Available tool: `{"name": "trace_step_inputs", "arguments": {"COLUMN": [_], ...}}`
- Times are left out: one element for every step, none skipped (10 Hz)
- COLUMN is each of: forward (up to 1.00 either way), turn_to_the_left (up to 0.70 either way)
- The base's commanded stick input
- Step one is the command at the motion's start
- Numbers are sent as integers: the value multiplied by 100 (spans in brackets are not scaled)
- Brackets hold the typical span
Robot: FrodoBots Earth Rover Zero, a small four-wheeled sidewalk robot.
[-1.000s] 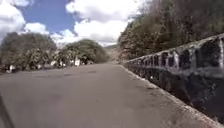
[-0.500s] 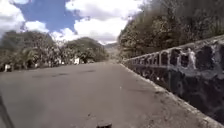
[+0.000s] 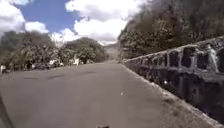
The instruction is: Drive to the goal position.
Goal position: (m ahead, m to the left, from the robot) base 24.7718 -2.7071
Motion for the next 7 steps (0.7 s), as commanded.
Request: {"name": "trace_step_inputs", "arguments": {"forward": [70, 70, 70, 70, 70, 70, 70], "turn_to_the_left": [0, 0, 0, 0, 0, 0, 0]}}
